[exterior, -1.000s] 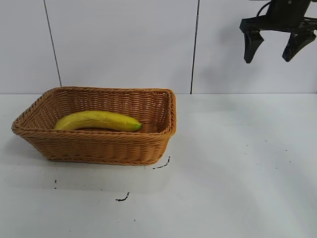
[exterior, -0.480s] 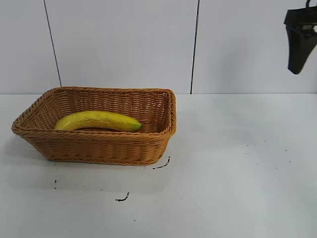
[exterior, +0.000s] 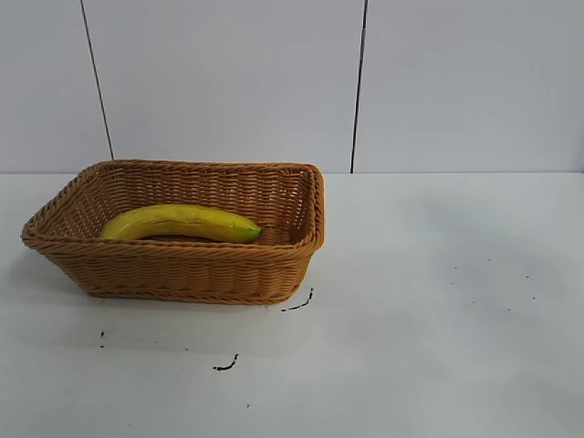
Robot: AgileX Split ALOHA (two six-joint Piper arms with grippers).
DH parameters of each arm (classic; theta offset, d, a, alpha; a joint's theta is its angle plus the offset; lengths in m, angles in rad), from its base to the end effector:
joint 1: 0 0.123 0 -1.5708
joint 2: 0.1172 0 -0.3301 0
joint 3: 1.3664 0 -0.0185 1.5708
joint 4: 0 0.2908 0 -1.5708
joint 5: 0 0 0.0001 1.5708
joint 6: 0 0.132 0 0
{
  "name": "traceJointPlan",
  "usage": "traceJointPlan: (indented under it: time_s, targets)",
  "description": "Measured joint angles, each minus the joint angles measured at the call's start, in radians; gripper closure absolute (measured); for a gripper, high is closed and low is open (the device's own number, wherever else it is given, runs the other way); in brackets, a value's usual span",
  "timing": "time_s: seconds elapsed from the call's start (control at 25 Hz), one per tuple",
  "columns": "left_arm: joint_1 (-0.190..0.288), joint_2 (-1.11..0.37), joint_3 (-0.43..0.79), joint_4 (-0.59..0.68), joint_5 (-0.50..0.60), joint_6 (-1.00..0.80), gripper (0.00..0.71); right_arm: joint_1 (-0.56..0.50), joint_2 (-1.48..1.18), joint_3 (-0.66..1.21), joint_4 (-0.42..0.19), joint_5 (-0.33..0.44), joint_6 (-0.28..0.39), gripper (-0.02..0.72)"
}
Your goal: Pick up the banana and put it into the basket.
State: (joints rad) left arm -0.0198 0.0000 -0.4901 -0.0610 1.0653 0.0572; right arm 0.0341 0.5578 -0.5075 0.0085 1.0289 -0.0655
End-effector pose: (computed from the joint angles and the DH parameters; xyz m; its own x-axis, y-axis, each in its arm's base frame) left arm 0.0220 -0.0075 0.2740 -0.4660 0.0368 -0.8840 0.0798 0.9968 -0.0006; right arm 0.1042 0.0045 0.2479 -0.8327 -0.0895 -0.5464 -0.0891 0.9956 -0.0273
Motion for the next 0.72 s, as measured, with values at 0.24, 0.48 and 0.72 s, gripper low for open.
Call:
traceJointPlan:
  time_s: [0.24,0.48,0.72]
  targets:
    - [0.0,0.0,0.0,0.0,0.0,0.0,0.015,0.0,-0.291,0.005,0.0,-0.01,0.015,0.048]
    - [0.0,0.0,0.0,0.0,0.0,0.0,0.015,0.0,-0.497,0.011,0.0,-0.01,0.023,0.048]
    - [0.0,0.0,0.0,0.0,0.0,0.0,0.015,0.0,-0.563,0.012,0.004,-0.008,0.025,0.048]
